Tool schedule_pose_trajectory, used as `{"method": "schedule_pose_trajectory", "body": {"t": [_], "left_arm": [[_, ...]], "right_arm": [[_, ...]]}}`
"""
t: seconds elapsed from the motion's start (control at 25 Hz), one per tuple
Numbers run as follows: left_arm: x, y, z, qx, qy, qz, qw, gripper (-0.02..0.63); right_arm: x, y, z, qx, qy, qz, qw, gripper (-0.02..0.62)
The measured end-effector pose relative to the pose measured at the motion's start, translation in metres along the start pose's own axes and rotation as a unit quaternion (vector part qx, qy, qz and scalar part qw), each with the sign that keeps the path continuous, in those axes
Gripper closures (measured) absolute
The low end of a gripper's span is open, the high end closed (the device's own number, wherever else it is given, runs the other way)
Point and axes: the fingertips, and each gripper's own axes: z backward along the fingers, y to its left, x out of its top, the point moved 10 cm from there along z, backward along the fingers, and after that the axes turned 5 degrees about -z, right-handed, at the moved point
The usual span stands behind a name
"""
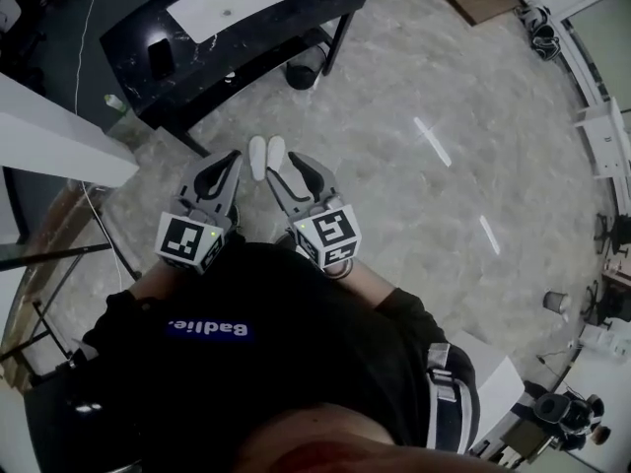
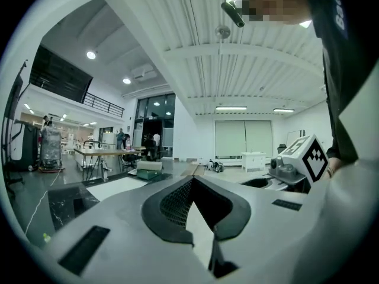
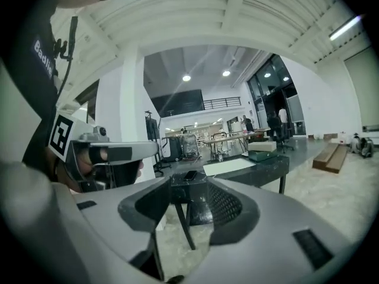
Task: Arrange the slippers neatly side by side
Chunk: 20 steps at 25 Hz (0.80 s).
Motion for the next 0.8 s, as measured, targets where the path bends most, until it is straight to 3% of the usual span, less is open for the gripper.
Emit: {"method": "schedule_pose_trajectory", "body": {"t": [0.12, 0.24, 0.6, 0.8], "left_arm": [[0.001, -0.014, 0.015, -0.022, 0.006, 0.001, 0.9997, 0.606], [0.005, -0.013, 0.024, -0.04, -0.018, 0.001, 0.9991, 0.606], [0.015, 0.026, 0.081, -0.076, -0.045, -0.003, 0.9961, 0.606], [0.009, 0.055, 0.099, -0.098, -0.058, 0.021, 0.9932, 0.606]], "right_arm": [[-0.005, 0.013, 0.014, 0.004, -0.009, -0.009, 1.0, 0.411], [0.002, 0.032, 0.019, -0.001, -0.026, 0.005, 1.0, 0.411], [0.022, 0.114, 0.005, -0.033, -0.041, 0.022, 0.998, 0.411], [0.032, 0.151, -0.015, -0.065, -0.07, 0.039, 0.995, 0.411]]}}
